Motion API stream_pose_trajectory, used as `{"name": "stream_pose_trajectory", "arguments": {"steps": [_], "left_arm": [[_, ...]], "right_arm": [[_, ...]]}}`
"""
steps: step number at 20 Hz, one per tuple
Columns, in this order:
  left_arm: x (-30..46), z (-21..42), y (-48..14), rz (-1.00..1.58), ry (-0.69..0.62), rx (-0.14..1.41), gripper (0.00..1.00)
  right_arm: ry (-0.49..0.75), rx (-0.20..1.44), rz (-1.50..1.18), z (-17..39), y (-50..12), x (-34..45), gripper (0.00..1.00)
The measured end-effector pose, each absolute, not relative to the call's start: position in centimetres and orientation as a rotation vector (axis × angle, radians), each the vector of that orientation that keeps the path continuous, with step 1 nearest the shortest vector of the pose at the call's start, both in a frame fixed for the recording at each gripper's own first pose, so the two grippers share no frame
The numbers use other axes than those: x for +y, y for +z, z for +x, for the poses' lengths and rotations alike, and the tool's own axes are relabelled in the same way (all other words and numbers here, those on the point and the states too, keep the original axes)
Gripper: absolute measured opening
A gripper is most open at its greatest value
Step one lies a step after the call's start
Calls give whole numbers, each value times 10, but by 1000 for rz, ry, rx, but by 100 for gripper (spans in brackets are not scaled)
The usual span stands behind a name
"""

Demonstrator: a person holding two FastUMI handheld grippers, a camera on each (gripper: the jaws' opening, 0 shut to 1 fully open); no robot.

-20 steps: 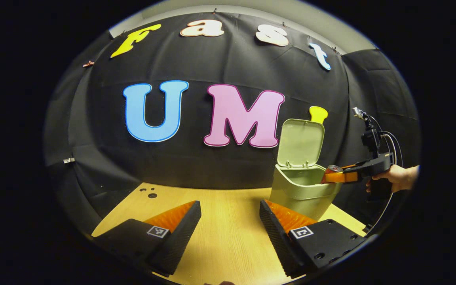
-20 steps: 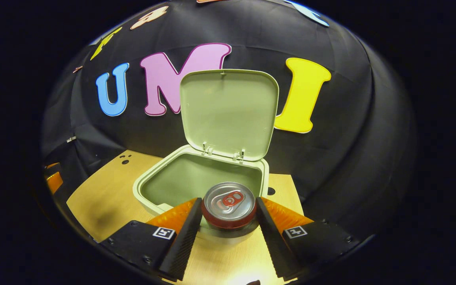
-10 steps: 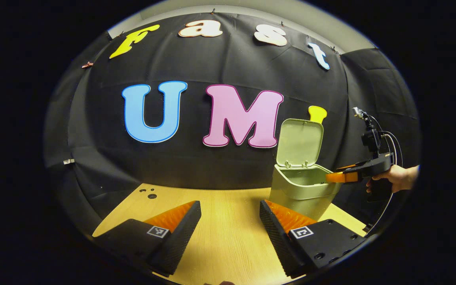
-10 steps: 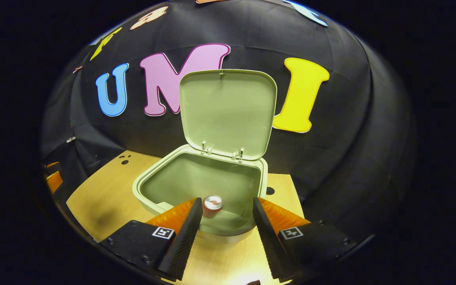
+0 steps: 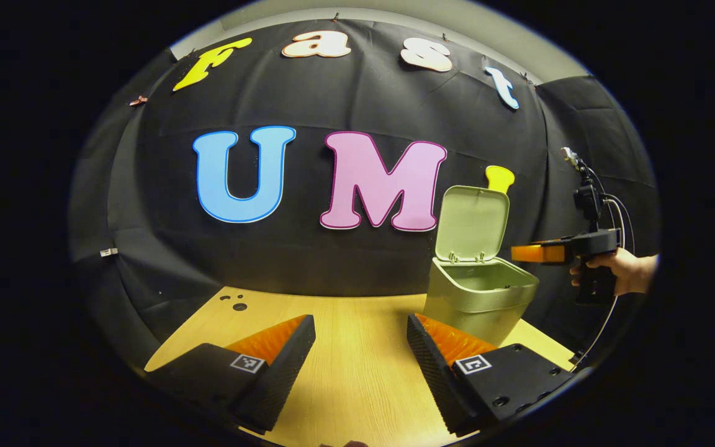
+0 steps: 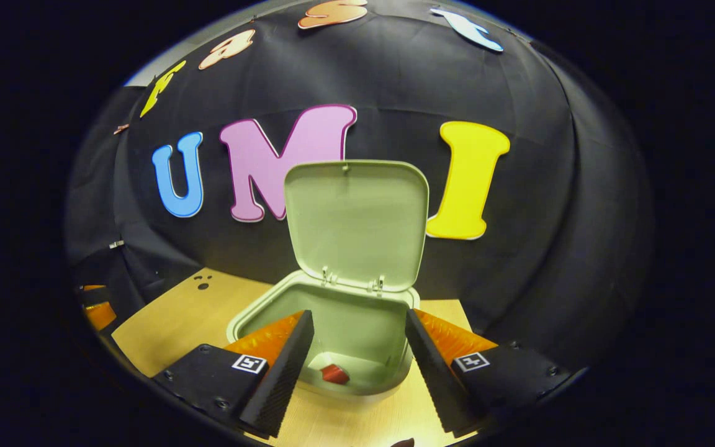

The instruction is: Press the lid of the desktop garbage bin to open it, pick up the crumpled paper on the desktop and throw it into the bin, then pick up the pop can on the desktop and drop it into the bin, and finally close the garbage bin lid.

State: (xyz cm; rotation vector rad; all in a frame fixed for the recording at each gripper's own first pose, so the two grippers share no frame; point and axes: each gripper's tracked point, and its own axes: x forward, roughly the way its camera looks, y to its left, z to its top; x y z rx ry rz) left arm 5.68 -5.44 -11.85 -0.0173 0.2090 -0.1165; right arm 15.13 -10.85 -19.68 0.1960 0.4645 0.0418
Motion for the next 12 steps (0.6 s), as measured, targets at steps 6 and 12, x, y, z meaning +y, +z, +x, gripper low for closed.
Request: {"name": "stream_pose_trajectory", "arguments": {"steps": [6,12], "left_arm": [[-58,63,-119,-23,-120,208,95],[-63,70,-123,-31,-120,216,95]], "right_arm": [[39,302,122,193,-141,-121,98],[11,227,188,225,-115,-130,97]]}}
